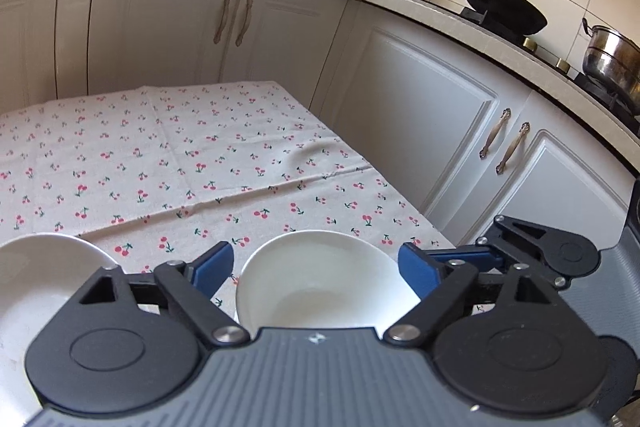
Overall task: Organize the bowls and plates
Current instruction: 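Lower the bowl onto the nested bowls and open the left gripper, then grip the three-bowl stack from opposite sides with both grippers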
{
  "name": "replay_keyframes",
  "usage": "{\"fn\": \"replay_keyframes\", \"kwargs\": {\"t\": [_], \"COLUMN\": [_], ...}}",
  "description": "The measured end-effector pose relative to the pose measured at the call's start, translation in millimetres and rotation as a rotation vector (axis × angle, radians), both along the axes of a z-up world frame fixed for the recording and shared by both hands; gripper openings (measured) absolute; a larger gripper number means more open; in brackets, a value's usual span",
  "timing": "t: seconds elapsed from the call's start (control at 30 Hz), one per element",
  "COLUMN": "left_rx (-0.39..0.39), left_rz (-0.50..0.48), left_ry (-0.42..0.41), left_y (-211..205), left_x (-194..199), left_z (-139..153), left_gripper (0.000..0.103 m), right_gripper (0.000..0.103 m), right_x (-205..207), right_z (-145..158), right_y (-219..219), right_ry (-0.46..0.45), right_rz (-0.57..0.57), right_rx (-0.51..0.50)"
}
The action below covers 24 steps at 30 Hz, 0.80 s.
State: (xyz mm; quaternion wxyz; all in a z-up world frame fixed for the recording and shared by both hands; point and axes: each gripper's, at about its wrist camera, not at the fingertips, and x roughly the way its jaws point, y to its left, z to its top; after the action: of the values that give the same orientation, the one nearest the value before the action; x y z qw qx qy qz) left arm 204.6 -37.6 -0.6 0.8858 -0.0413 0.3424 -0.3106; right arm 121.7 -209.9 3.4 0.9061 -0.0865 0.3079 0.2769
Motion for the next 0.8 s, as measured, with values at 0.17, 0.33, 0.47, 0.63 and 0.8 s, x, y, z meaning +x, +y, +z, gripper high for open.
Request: {"fn": "replay_keyframes", "kwargs": {"t": [0.17, 0.33, 0.47, 0.63, 0.8], "left_rx": [0.019, 0.061, 0.069, 0.141, 0.179], "left_rz": [-0.004, -0.011, -0.045, -0.075, -0.118], "left_ry": [-0.048, -0.119, -0.168, -0.177, -0.164], "left_y": [2, 8, 20, 29, 34], "left_x": [-9, -22, -33, -49, -65], "left_z": [8, 15, 18, 13, 0], "left_gripper": [0.095, 0.099, 0.101, 0.102, 0.102], "right_gripper": [0.103, 0.103, 0.103, 0.103, 0.103], "right_x": [-1, -8, -14, -22, -29], "right_z": [-2, -1, 0, -2, -5], "right_y": [-1, -5, -10, -14, -13], "right_ry": [-0.002, -0.014, -0.031, -0.045, -0.047], "right_rz": [-0.015, -0.03, -0.038, -0.045, -0.035], "right_rx": [-0.013, -0.018, -0.045, -0.083, -0.117]}}
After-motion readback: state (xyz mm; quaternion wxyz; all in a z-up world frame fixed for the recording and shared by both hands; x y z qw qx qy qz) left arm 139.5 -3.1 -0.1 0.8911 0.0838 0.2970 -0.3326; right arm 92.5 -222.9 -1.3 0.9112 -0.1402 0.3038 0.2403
